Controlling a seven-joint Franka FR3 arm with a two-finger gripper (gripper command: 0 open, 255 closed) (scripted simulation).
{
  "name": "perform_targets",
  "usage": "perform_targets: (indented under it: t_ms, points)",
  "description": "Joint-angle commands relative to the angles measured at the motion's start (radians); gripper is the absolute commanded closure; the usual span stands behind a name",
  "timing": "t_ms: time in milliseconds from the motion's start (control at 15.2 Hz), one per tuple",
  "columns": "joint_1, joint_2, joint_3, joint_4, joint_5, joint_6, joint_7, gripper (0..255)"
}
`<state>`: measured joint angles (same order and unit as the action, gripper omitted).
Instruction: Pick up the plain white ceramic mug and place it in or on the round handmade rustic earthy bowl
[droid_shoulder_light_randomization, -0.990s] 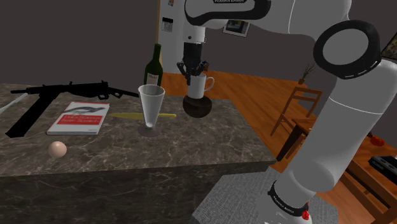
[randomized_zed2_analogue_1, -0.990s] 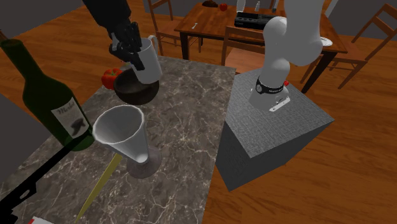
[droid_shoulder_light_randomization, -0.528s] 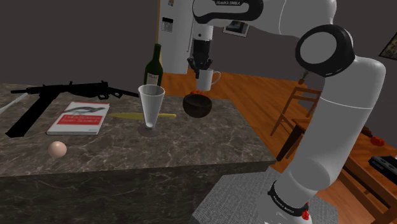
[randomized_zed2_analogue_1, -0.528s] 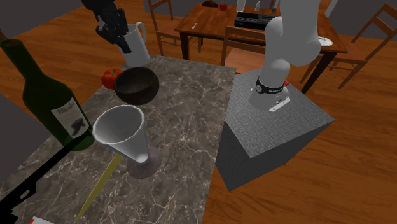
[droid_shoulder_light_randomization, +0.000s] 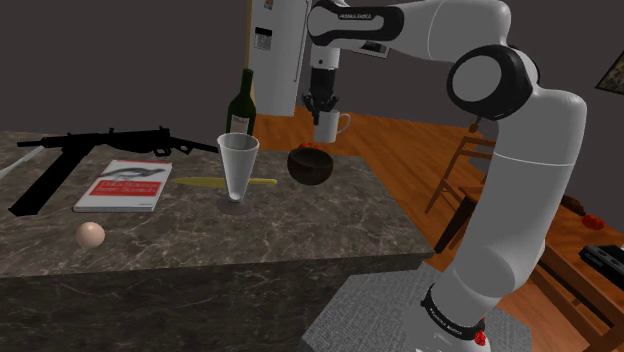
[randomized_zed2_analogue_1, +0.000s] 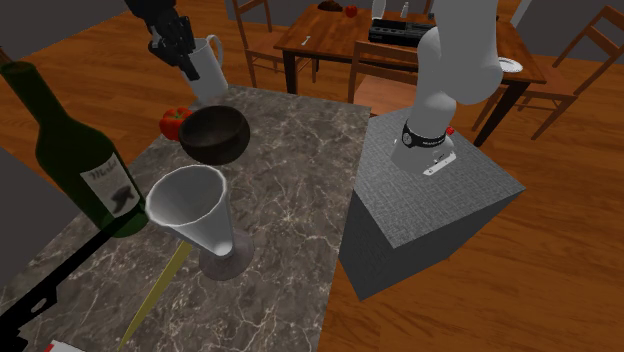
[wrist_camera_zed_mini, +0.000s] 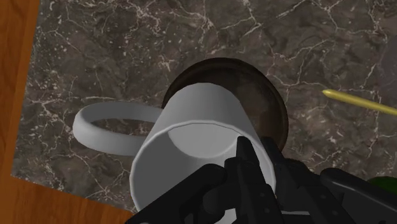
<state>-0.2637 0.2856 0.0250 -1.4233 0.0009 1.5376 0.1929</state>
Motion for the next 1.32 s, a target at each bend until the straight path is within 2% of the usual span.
perform_targets:
  t_ms: [0, 792, 1254]
  points:
    - [0.0, -0.003, 0.0, -0.03, 0.0, 0.028, -0.001, 255]
    - [-0.001, 0.004, 0.0, -0.18, 0.0, 0.185, -0.001, 255]
    - [-0.001, 0.004, 0.0, -0.18, 0.0, 0.185, -0.001, 255]
